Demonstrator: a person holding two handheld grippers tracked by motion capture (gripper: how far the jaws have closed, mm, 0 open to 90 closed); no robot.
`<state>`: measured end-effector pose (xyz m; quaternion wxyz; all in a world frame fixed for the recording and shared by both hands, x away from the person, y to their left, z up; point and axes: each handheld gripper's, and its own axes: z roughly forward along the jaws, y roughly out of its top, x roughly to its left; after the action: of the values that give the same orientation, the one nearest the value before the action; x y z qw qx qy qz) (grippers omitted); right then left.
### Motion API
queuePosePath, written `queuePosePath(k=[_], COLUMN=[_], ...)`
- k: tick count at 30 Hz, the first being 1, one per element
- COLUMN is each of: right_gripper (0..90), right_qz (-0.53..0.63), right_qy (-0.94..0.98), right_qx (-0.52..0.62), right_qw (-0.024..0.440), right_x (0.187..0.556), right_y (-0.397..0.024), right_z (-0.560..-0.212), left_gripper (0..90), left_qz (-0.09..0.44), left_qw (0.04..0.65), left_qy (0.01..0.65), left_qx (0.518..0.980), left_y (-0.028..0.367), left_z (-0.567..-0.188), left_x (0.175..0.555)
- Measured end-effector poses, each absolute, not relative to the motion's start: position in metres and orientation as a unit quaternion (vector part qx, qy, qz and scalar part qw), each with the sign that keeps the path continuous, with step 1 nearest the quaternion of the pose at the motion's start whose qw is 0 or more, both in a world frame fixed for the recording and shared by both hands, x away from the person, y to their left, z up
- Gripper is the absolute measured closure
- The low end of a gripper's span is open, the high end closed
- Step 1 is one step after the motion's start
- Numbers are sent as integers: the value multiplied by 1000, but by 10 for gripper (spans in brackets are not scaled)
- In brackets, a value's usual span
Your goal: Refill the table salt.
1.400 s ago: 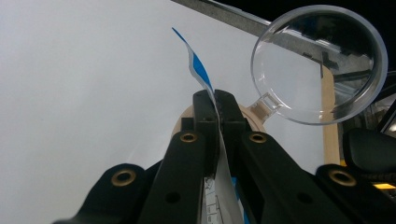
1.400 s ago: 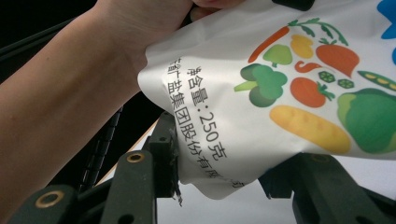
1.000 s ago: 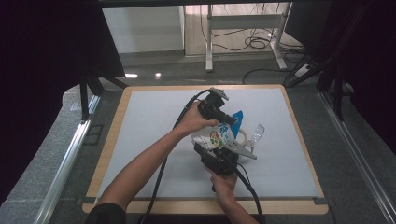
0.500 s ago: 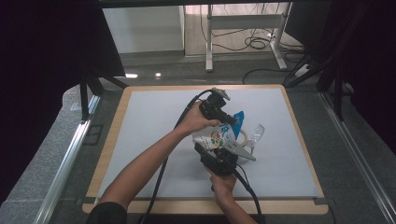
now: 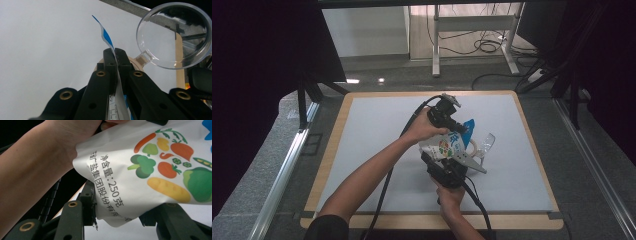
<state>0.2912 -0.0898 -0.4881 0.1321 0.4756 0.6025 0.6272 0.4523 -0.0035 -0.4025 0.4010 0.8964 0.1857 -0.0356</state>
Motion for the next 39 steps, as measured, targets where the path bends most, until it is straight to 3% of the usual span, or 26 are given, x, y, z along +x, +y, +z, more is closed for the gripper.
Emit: queuePosePath(k=[39], right_gripper=[572], right_qz=[625], right_qy=[613], right_qx=[467], right_qw=[124], right_x=[293], right_y=[-90], right_z=[-487], left_gripper=[896], left_qz=[-30], left_qw=[398], left_qy=[189], left_qx=[897], left_y=[0], left_z=[-403], left_x=[452])
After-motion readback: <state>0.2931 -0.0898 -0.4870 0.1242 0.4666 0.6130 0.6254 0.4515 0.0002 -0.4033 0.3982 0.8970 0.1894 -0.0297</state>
